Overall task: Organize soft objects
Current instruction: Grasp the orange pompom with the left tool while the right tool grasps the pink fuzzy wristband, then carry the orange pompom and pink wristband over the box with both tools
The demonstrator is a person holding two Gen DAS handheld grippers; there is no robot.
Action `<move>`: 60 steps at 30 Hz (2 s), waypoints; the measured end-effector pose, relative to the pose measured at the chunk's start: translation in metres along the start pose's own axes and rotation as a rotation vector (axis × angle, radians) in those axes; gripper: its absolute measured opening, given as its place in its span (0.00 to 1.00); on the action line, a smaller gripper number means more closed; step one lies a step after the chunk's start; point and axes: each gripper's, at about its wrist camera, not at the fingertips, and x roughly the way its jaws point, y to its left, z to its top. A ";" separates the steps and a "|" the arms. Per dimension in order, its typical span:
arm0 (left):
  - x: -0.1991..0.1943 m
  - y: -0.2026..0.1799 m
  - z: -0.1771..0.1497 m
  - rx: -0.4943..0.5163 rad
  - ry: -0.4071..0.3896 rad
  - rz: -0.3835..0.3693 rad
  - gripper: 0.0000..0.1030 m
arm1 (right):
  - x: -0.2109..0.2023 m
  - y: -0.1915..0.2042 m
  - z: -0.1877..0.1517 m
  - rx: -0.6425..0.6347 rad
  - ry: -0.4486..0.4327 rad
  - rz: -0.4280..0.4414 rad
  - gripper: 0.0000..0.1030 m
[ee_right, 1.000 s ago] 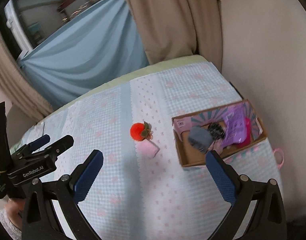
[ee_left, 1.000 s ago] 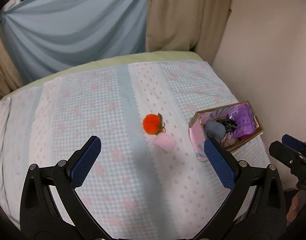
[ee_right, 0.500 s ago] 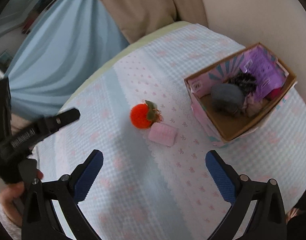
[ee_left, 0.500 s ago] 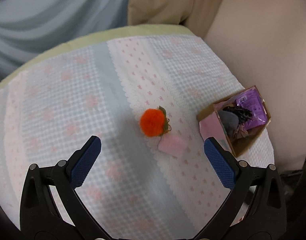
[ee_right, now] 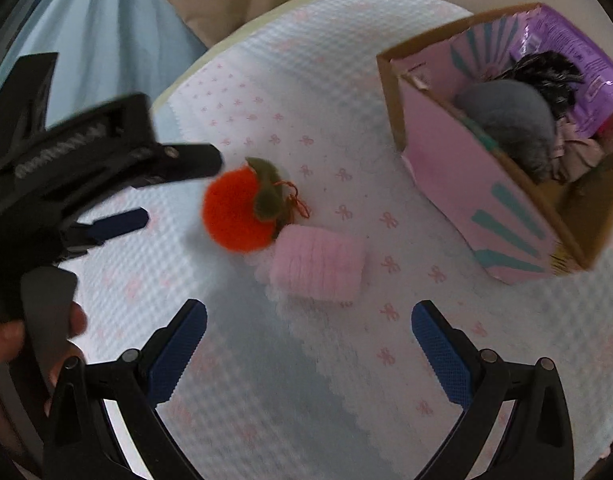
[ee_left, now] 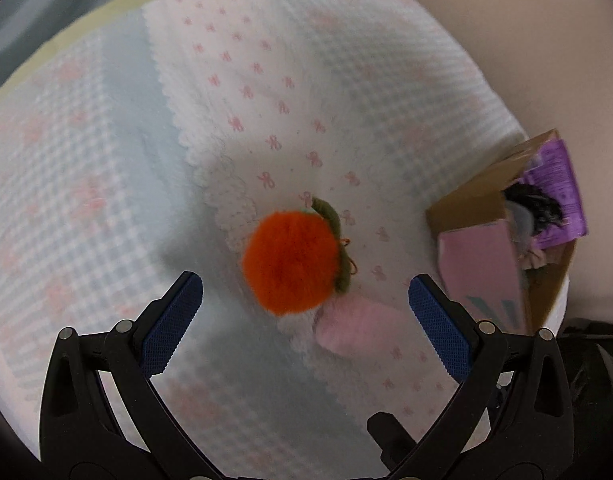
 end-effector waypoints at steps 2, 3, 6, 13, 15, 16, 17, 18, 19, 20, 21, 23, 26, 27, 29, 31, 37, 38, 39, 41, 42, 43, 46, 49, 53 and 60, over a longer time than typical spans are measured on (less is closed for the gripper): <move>0.017 0.002 0.004 -0.002 0.016 -0.004 0.99 | 0.013 -0.002 0.005 0.019 -0.001 0.001 0.99; 0.024 0.002 0.005 -0.001 0.019 -0.008 0.99 | 0.019 -0.003 0.007 0.027 0.000 0.003 0.99; 0.042 0.001 0.008 0.019 0.026 0.000 0.99 | 0.037 -0.008 0.013 0.045 0.008 0.013 0.99; 0.075 0.004 0.006 0.023 0.044 0.020 0.74 | 0.068 -0.016 0.017 0.062 0.017 0.027 0.89; 0.078 0.006 0.005 0.026 0.043 0.025 0.58 | 0.075 -0.017 0.018 0.063 0.028 0.031 0.76; 0.078 0.006 0.004 0.033 0.037 0.037 0.54 | 0.078 -0.017 0.017 0.063 0.035 0.036 0.70; 0.077 0.006 0.004 0.040 0.026 0.041 0.47 | 0.079 -0.018 0.017 0.059 0.036 0.028 0.67; 0.075 0.007 0.003 0.043 0.016 0.034 0.41 | 0.078 -0.017 0.017 0.052 0.031 0.020 0.62; 0.072 0.010 0.003 0.042 0.012 0.029 0.40 | 0.076 -0.018 0.016 0.047 0.022 0.026 0.56; 0.070 0.012 0.002 0.039 0.005 0.029 0.39 | 0.075 -0.018 0.015 0.045 0.020 0.033 0.55; 0.068 0.013 0.001 0.039 -0.002 0.035 0.39 | 0.074 -0.019 0.015 0.043 0.018 0.032 0.51; 0.065 0.015 0.000 0.036 -0.007 0.040 0.38 | 0.073 -0.020 0.015 0.043 0.019 0.038 0.46; 0.056 0.019 -0.005 0.025 -0.025 0.050 0.38 | 0.069 -0.021 0.015 0.040 0.018 0.040 0.35; 0.050 0.020 -0.008 0.019 -0.035 0.056 0.38 | 0.068 -0.020 0.018 0.034 0.016 0.042 0.33; 0.040 0.024 -0.011 0.009 -0.048 0.057 0.38 | 0.063 -0.019 0.020 0.022 0.013 0.041 0.31; 0.028 0.025 -0.014 0.000 -0.063 0.058 0.38 | 0.058 -0.019 0.022 0.016 0.009 0.041 0.30; -0.018 0.019 -0.024 -0.006 -0.116 0.071 0.38 | 0.023 -0.017 0.022 -0.016 -0.040 0.045 0.30; -0.023 0.013 -0.023 -0.009 -0.125 0.072 0.38 | 0.018 -0.016 0.022 -0.020 -0.047 0.047 0.30; -0.029 0.009 -0.024 -0.012 -0.135 0.072 0.38 | 0.008 -0.015 0.022 -0.026 -0.060 0.049 0.30; -0.048 -0.002 -0.026 -0.017 -0.163 0.070 0.38 | -0.005 -0.013 0.022 -0.035 -0.077 0.042 0.30; -0.055 -0.008 -0.028 -0.017 -0.175 0.071 0.38 | -0.013 -0.013 0.021 -0.037 -0.083 0.044 0.30; -0.066 -0.013 -0.032 -0.015 -0.189 0.073 0.38 | -0.020 -0.012 0.020 -0.040 -0.090 0.045 0.30; -0.099 -0.029 -0.042 -0.018 -0.233 0.077 0.38 | -0.053 -0.007 0.017 -0.061 -0.125 0.050 0.30; -0.130 -0.041 -0.054 -0.028 -0.263 0.076 0.38 | -0.084 -0.005 0.017 -0.083 -0.152 0.059 0.30; -0.175 -0.063 -0.070 -0.044 -0.306 0.069 0.38 | -0.136 -0.006 0.015 -0.114 -0.172 0.071 0.30; -0.227 -0.113 -0.089 -0.060 -0.349 0.034 0.38 | -0.208 -0.013 0.034 -0.184 -0.199 0.075 0.30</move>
